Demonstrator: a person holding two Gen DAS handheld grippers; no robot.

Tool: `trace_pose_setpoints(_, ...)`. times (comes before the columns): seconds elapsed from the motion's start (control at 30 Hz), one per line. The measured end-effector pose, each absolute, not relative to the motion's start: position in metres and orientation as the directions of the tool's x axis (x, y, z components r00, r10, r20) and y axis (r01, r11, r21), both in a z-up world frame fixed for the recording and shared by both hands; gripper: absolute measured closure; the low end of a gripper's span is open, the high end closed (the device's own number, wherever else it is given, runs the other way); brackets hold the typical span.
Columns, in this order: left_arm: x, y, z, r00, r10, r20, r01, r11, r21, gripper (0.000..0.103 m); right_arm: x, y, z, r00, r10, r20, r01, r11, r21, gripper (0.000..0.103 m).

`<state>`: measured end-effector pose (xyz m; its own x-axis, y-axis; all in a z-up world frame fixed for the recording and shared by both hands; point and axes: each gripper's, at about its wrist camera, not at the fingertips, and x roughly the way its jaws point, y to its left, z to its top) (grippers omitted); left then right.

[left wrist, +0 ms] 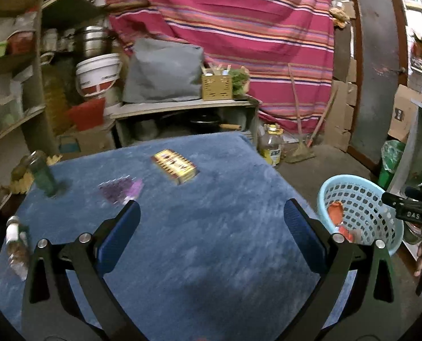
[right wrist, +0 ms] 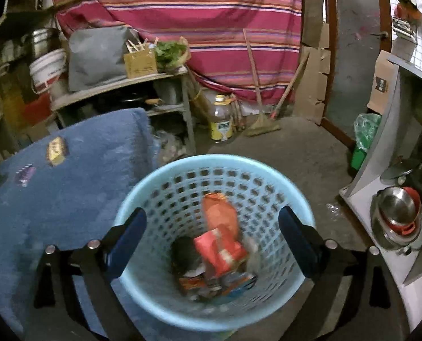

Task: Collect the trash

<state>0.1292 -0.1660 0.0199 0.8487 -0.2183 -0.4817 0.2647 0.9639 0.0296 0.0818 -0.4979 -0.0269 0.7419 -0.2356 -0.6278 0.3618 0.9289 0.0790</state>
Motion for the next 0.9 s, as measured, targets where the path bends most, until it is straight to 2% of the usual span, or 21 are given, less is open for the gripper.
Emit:
trace_pose_setpoints(0.2,0.100,-0.118,0.017,0.855,-0.186,-0.485,0.213,0.977,0.002,0.005,0.057,-0.421,-0.007,0.791,-0.216,-0.572,0.279,0.960,0.023,0.005)
trace_pose_setpoints(0.37,0.067,-0.083,0.015,0.876,-0.126,-0.466,0.161,0.986,0.036,0.005,0.032,-0.366,0.010,0.844,-0.163,-0.510,0.225,0.972,0.062,0.005)
trace_pose_setpoints(0.53,0.041,-0.057,0.017,0.896,-0.082,-0.437,0.112,0.993,0.043,0.005,0.015,-0.313,0.013,0.865,-0.096,-0.492,0.146,0.987,0.065,0.005)
trace_pose_setpoints(0.9,-0.005,-0.025,0.016,0.921,-0.061,-0.385,0.083,0.996,0.042,0.005,-0.013,-0.240,0.004,0.897,-0.080,-0.436,0.116,0.992,0.057,0.005)
